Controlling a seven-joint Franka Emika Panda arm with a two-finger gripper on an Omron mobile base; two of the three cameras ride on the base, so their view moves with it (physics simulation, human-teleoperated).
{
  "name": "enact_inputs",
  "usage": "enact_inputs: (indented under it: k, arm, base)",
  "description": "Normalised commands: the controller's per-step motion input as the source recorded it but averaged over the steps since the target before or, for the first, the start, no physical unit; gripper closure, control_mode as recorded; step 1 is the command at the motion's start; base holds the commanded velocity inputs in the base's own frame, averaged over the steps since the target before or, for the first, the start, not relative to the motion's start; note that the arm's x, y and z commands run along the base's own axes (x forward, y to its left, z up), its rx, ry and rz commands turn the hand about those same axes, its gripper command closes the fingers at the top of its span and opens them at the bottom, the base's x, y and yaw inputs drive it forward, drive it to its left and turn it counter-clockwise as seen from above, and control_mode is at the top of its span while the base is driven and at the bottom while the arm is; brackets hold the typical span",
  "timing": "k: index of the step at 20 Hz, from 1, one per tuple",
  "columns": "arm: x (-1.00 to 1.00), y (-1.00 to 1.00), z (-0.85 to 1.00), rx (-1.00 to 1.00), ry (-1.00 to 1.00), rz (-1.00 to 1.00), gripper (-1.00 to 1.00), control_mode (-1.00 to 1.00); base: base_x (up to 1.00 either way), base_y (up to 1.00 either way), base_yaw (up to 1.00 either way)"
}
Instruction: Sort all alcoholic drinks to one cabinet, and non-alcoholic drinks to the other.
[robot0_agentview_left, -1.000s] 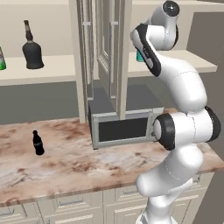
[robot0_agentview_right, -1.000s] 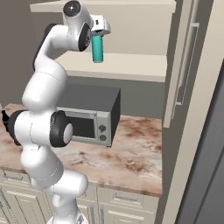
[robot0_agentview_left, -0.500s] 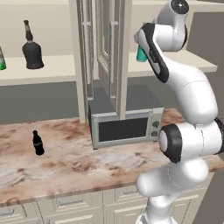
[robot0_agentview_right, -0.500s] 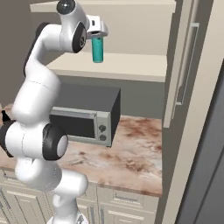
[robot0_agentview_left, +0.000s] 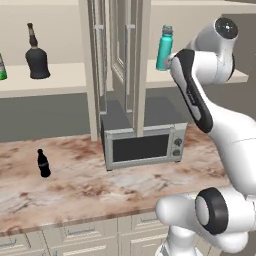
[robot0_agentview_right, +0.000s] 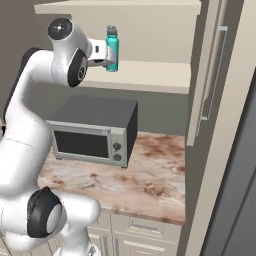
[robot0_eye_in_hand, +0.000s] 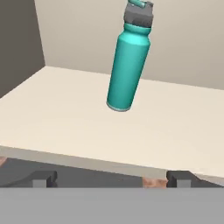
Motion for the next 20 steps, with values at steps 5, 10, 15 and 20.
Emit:
enact_inputs:
  k: [5, 10, 15, 20]
  arm:
    - [-1.0, 0.03, -0.36, 0.03, 0.04, -0.04, -1.0, -1.0]
    - [-1.0, 0.03, -0.34, 0.03, 0.08, -0.04, -1.0, -1.0]
    - [-1.0, 0.0, -0.3, 0.02, 0.14, -0.02, -1.0, -1.0]
    - [-0.86, 0.0, -0.51, 0.01, 0.12, 0.0, -1.0, -1.0]
  base:
    - [0.0, 0.0, 0.0]
    - [0.0, 0.0, 0.0]
    - [0.0, 0.0, 0.0]
    - [0.0, 0.0, 0.0]
